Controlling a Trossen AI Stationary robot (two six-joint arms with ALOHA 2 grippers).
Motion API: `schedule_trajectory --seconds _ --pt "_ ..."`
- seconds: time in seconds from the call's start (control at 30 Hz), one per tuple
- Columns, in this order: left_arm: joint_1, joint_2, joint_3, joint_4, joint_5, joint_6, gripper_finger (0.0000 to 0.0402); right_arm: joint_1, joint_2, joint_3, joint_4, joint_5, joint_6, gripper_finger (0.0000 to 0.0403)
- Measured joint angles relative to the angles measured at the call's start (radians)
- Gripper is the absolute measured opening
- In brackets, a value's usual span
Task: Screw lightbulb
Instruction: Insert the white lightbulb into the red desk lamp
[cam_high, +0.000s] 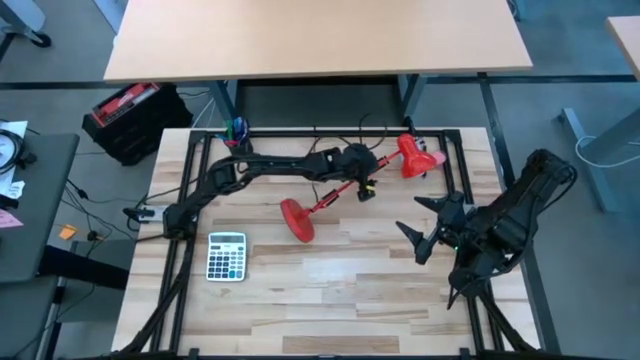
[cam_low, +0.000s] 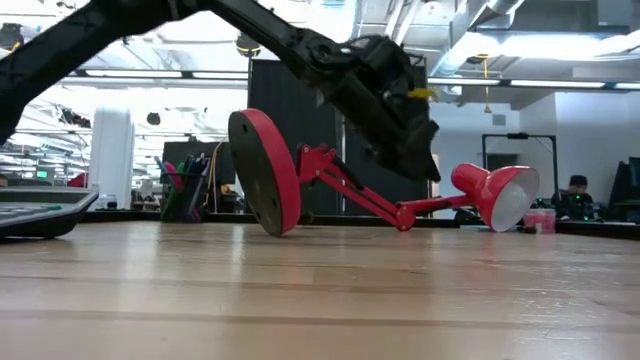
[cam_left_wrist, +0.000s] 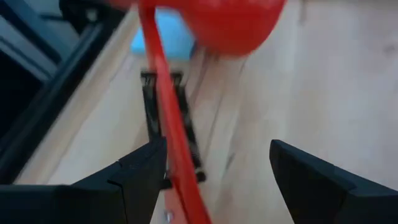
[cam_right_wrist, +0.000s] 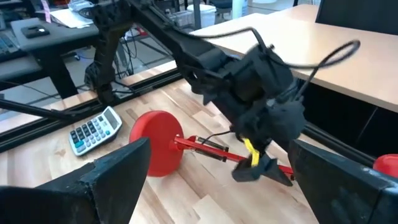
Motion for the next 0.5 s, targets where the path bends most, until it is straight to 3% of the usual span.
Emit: schedule_trajectory --seconds 0.33,0.5 --pt "0.053 0.055 0.026 -0.068 -0.027 0.006 0.0271 -0.001 0.000 0.000 -0.004 -0.015 -0.002 0.0388" --pt "0.059 0.056 0.024 -0.100 -0.028 0.060 0.0230 -0.011 0.000 0.000 -0.007 -0.014 -0.002 0.0388"
